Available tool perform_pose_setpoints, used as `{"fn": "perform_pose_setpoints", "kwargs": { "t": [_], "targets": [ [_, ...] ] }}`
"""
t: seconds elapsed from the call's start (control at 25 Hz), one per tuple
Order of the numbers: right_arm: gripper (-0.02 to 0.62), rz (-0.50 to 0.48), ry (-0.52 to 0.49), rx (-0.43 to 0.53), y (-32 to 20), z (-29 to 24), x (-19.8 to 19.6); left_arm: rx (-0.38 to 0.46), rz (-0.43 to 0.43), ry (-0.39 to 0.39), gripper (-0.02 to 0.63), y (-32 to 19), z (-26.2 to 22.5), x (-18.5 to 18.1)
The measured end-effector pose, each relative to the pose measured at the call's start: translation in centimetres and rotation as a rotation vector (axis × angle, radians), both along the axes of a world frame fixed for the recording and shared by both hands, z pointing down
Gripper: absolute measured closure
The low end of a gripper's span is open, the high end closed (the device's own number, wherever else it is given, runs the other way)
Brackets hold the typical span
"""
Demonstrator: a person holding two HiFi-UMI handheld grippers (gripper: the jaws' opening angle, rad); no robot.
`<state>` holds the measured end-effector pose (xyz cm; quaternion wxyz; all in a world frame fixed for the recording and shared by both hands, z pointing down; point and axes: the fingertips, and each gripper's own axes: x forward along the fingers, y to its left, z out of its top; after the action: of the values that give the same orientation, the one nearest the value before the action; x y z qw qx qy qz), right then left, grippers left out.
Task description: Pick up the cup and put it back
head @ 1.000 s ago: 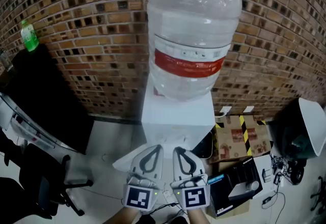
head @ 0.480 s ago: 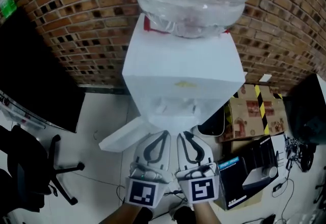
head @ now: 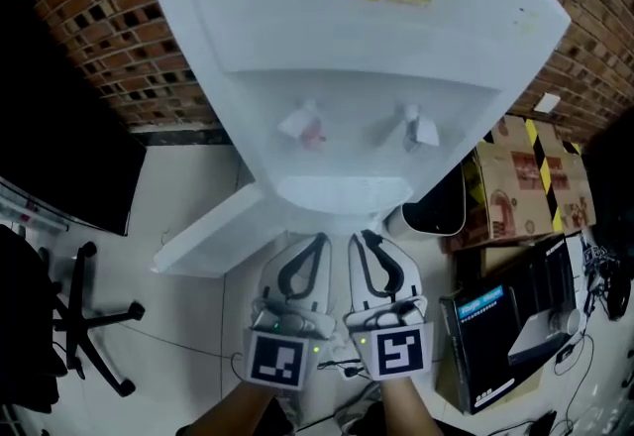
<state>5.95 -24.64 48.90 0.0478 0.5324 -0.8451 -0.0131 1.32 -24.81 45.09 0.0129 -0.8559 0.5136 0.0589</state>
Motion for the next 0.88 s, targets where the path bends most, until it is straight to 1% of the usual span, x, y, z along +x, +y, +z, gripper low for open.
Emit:
{"fn": "perform_pose_setpoints", "kwargs": {
  "t": [0.12,0.16,0.2,0.36,0.4,0.44,0.48,0.6,0.64,0.68,0.8,0.84,0.88],
  "targets": [
    [0.554,-0.005,-0.005,0.019,-0.4,3.5,-0.2,0.006,-0.01,0.004,0.609,-0.5,3.4,-0.1],
    [0.542,-0.007,-0.008,0.019,-0.6,4.7,-0.3,0.005,-0.012,0.006,0.609,-0.6,4.6,-0.1],
    [0.512,-0.006,-0.014,0.015,-0.8,5.9,-0.3,0.005,-0.012,0.007,0.609,-0.8,5.7,0.0],
    [0.512,0.004,-0.022,-0.013,-1.9,11.3,-0.3,0.022,-0.011,0.0,0.609,-1.6,9.9,0.1],
    [0.503,0.006,-0.021,-0.013,-2.4,12.5,-0.2,0.027,-0.01,-0.003,0.609,-1.9,11.0,0.2],
    [0.458,0.008,-0.018,-0.01,-2.9,13.8,-0.2,0.031,-0.008,-0.008,0.609,-2.1,12.0,0.1],
    [0.437,0.009,-0.016,-0.006,-3.4,15.0,-0.2,0.033,-0.007,-0.011,0.609,-2.4,13.0,0.1],
    [0.43,0.017,-0.02,-0.009,-4.8,18.6,-0.1,0.041,-0.004,-0.01,0.609,-2.9,15.8,0.1],
    [0.388,0.023,-0.024,-0.011,-5.4,19.6,0.0,0.042,-0.002,-0.012,0.609,-3.1,16.8,0.2],
    [0.376,0.03,-0.028,-0.013,-5.9,20.6,0.1,0.043,0.0,-0.015,0.609,-3.4,17.7,0.3],
    [0.376,0.04,-0.036,-0.019,-7.2,23.3,0.3,0.043,-0.001,-0.018,0.609,-4.3,20.3,0.4],
    [0.365,0.039,-0.029,-0.018,-7.6,24.3,0.2,0.037,-0.005,-0.01,0.609,-4.6,21.1,0.2],
    [0.309,0.037,-0.019,-0.018,-8.2,25.3,0.1,0.032,-0.011,-0.001,0.609,-4.9,21.8,0.1]
  ]
}}
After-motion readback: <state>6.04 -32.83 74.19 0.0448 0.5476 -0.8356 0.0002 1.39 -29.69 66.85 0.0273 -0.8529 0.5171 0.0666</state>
